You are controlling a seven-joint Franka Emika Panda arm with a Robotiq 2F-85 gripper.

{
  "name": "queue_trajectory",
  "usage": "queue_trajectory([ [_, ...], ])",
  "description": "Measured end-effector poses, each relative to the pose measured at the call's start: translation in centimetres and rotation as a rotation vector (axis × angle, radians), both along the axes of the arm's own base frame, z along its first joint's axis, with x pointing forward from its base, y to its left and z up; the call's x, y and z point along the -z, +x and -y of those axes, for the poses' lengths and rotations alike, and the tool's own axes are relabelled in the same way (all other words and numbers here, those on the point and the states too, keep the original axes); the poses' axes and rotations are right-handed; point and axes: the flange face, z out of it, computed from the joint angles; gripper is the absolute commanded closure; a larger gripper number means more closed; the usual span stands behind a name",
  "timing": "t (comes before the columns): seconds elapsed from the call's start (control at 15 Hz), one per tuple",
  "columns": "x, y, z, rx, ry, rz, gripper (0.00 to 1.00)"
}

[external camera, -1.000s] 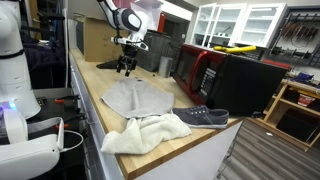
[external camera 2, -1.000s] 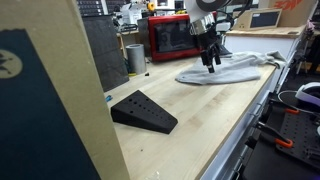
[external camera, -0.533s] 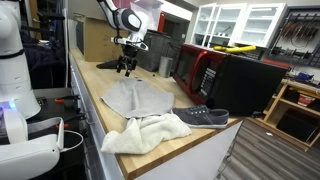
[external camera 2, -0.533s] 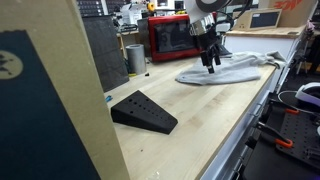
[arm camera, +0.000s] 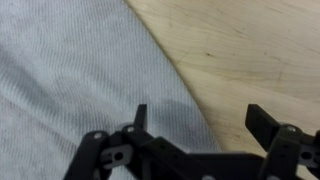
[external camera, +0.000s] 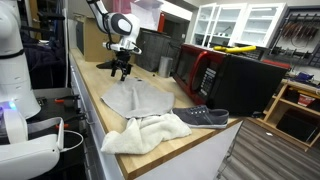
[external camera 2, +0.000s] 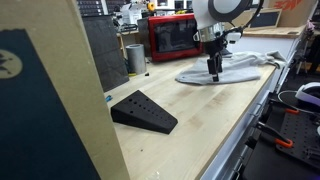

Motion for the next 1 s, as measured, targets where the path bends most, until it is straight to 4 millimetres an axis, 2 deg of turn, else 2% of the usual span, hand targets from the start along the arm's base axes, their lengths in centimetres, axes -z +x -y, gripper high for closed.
queue_trajectory([
  [0.33, -0.6, -3.4, 1.0, -0.055, 0.027, 0.064, 0.0],
  [0.73, 0.6, -5.0, 3.1, -0.052, 0.012, 0.083, 0.02],
  [0.8, 0.8, -5.1, 3.3, -0.059, 0.006, 0.083, 0.27],
  [0.87, 1.2, -5.2, 3.5, -0.068, 0.001, 0.085, 0.27],
  [1.0, 1.7, -5.4, 3.7, -0.083, -0.007, 0.087, 0.42],
])
